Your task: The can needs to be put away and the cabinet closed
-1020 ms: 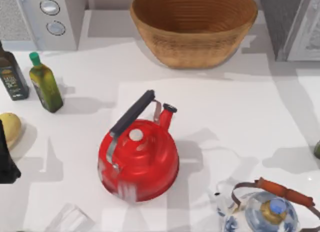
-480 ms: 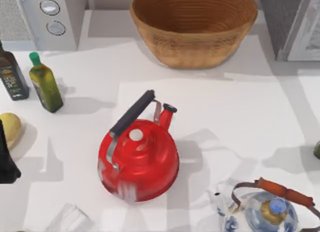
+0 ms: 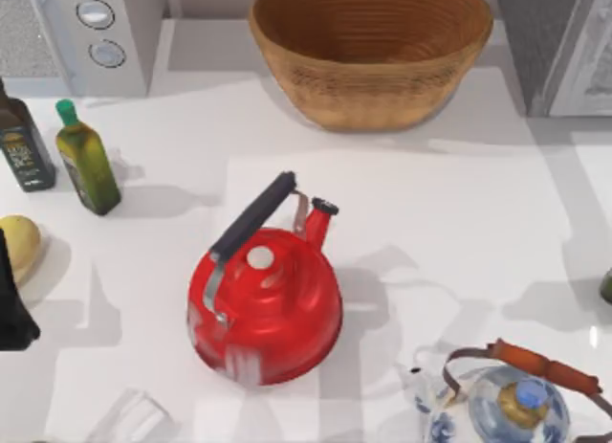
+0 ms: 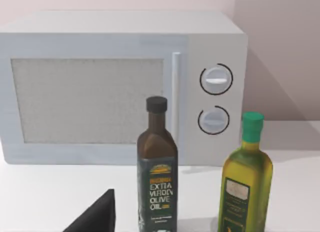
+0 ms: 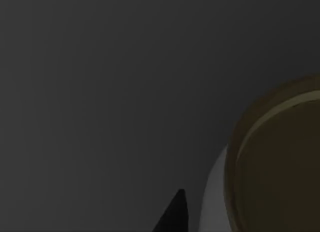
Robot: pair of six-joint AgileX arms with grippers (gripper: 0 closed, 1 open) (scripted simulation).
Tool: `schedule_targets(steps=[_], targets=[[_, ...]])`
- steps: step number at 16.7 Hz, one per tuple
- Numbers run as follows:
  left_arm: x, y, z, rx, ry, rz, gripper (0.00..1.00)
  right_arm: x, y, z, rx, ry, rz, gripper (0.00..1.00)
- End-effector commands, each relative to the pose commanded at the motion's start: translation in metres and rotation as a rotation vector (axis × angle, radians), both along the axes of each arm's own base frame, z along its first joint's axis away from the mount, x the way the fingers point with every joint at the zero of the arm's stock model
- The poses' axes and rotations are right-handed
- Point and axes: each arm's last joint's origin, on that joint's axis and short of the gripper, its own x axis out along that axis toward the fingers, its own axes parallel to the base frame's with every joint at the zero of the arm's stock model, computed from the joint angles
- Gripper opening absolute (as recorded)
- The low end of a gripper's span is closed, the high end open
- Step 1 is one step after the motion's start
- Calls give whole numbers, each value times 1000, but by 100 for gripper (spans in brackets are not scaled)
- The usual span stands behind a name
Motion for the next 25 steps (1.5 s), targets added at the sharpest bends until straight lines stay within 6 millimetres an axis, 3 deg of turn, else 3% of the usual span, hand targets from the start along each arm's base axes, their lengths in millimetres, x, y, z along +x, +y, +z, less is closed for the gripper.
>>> schedule_targets(steps=[3,16,25], targets=[[0,0,0,0,0,0,100,0,0,0,0,0,0,0],[0,0,0,0,0,0,100,0,0,0,0,0,0,98],[0,0,0,0,0,0,100,0,1,0,0,0,2,100]])
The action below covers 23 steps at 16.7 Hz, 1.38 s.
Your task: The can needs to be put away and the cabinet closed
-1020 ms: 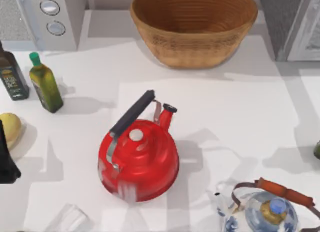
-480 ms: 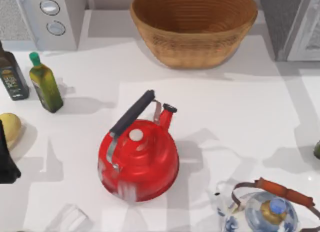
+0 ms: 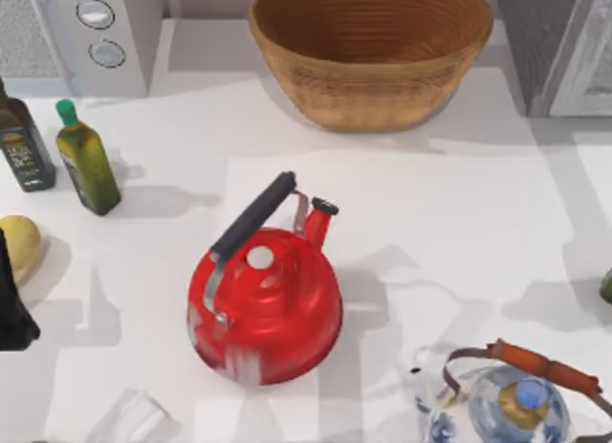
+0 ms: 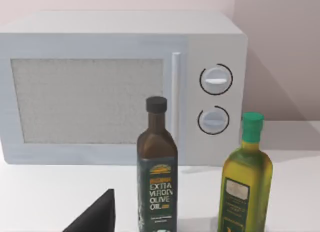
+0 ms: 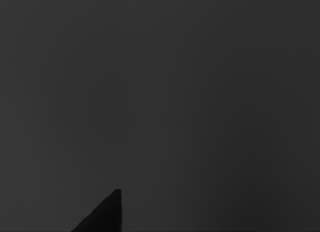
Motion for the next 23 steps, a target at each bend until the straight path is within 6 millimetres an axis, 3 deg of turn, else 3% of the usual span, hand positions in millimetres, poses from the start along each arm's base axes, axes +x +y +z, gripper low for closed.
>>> schedule_targets(steps=[4,8,11,14,17,20,23], targets=[[0,0,0,0,0,0,100,-7,-6,3,-10,0,-19,100],[0,0,0,0,0,0,100,-29,-20,5,-34,16,-65,100],[0,0,0,0,0,0,100,-60,-31,-2,-49,47,-93,100],[0,0,0,0,0,0,100,-110,-40,-23,-55,81,-108,100],[0,0,0,0,0,0,100,-172,-44,-75,-52,126,-103,100],[0,0,0,0,0,0,100,-228,-47,-153,-40,161,-85,100],[0,0,0,0,0,0,100,-269,-47,-229,-25,142,-59,100]])
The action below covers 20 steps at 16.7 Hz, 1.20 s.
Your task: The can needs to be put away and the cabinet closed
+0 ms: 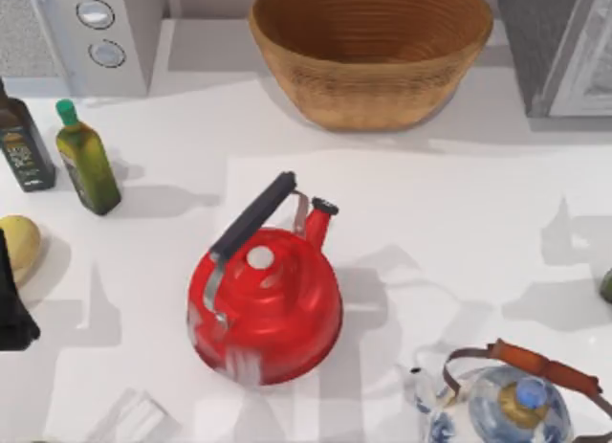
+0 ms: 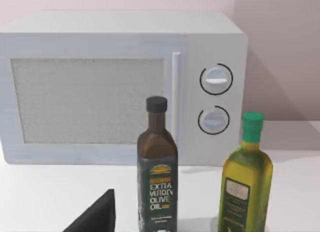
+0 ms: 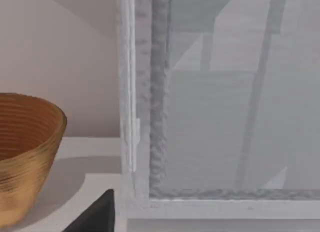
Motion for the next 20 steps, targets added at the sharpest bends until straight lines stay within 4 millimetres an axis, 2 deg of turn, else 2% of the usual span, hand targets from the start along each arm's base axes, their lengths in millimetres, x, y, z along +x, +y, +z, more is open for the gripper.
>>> schedule_targets(steps=[4,6,8,11,17,20], targets=[[0,0,0,0,0,0,100,-27,0,-81,15,-71,31,100],[0,0,0,0,0,0,100,-31,0,-110,19,-104,43,100],[0,0,0,0,0,0,100,-32,0,-129,20,-129,52,100],[0,0,0,0,0,0,100,-32,0,-140,21,-147,58,100],[0,0,0,0,0,0,100,-31,0,-141,21,-142,59,100],[0,0,0,0,0,0,100,-30,-4,-127,19,-180,57,100]])
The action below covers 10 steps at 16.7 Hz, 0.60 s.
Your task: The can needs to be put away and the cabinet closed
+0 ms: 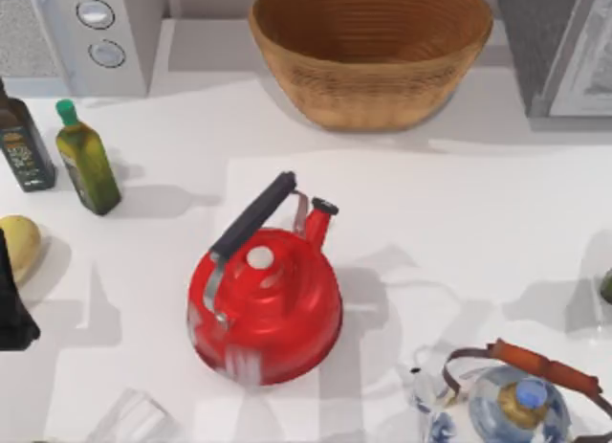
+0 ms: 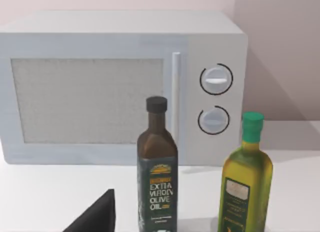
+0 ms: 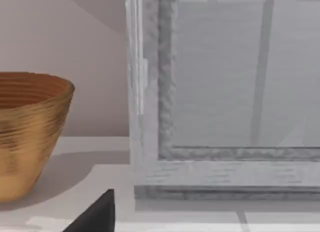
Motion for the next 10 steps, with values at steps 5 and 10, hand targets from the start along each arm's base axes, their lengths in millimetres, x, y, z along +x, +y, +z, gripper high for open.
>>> schedule_targets(steps=[5,10], targets=[[0,0,0,0,0,0,100,12,-27,49,-41,-137,-15,100],[0,0,0,0,0,0,100,37,-78,67,-82,-136,0,100]])
